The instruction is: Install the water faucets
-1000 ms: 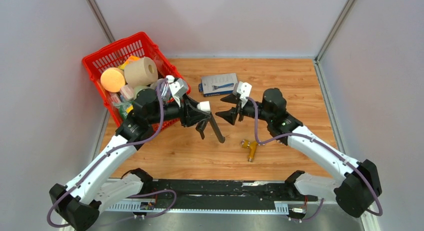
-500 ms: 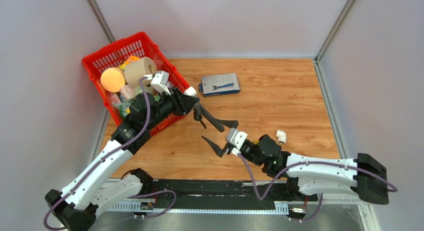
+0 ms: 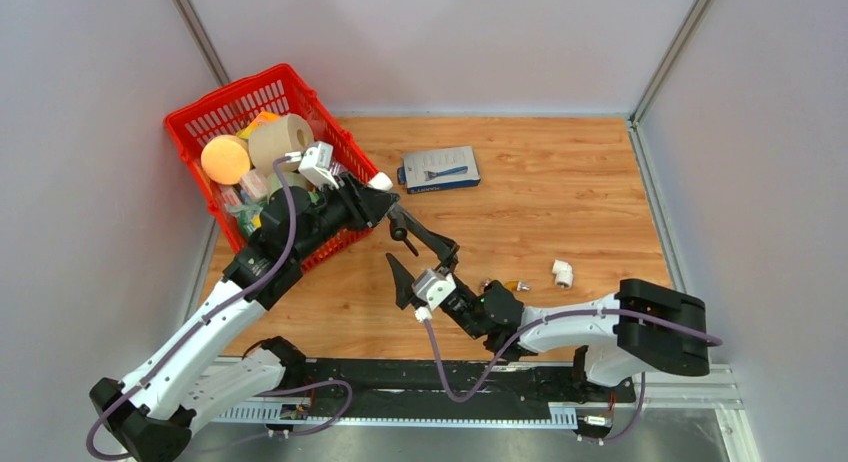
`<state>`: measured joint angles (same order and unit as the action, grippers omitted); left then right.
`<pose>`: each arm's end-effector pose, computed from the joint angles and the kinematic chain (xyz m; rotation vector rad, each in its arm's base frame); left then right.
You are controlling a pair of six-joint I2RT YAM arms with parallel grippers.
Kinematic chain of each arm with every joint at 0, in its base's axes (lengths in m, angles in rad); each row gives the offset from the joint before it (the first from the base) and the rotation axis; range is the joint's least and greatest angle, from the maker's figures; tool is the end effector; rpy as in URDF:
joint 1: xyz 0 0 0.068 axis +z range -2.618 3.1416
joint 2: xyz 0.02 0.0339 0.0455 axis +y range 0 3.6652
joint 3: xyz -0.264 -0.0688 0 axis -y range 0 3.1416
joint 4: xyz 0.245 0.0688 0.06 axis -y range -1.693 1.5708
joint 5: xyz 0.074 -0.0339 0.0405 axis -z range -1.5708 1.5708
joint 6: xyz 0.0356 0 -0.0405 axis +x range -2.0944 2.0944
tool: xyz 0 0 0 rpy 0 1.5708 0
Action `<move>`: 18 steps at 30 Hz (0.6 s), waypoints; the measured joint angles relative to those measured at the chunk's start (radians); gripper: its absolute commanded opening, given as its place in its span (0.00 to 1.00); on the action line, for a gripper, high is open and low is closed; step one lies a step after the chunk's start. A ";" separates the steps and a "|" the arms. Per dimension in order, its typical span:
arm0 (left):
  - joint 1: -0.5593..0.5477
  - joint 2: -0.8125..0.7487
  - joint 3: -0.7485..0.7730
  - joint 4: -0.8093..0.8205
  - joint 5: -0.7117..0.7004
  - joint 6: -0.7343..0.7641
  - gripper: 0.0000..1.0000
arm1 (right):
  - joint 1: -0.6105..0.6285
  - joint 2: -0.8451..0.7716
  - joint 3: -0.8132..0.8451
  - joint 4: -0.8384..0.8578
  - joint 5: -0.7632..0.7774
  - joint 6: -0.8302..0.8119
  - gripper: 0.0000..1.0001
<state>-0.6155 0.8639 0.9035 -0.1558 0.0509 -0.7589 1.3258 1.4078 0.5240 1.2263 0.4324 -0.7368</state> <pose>0.1621 -0.1168 0.3712 -0.0885 1.8028 -1.0544 0.0822 0.2671 0.2583 -0.8427 0.9429 0.2433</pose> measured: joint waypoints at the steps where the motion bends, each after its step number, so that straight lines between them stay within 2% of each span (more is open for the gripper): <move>1: 0.000 -0.002 -0.002 0.001 0.000 -0.003 0.00 | -0.001 0.014 0.007 0.011 0.005 -0.008 0.76; 5: -0.003 -0.015 -0.021 0.005 0.002 -0.027 0.00 | -0.008 0.066 0.037 0.051 0.019 -0.037 0.71; 8: -0.008 -0.018 -0.031 0.011 0.008 -0.043 0.00 | -0.016 0.105 0.048 0.071 0.026 -0.056 0.63; 10: -0.010 -0.018 -0.032 0.013 0.016 -0.051 0.00 | -0.026 0.124 0.050 0.072 0.025 -0.059 0.54; 14: -0.010 -0.029 -0.056 0.050 0.028 -0.055 0.00 | -0.056 0.114 0.051 0.073 0.003 -0.024 0.28; 18: -0.009 -0.051 -0.076 0.120 0.061 -0.054 0.00 | -0.103 0.021 0.034 0.024 -0.091 0.092 0.13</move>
<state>-0.6247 0.8124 0.8272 -0.0357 0.1123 -0.8131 1.2232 1.4288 0.5579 1.2499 0.3412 -0.6445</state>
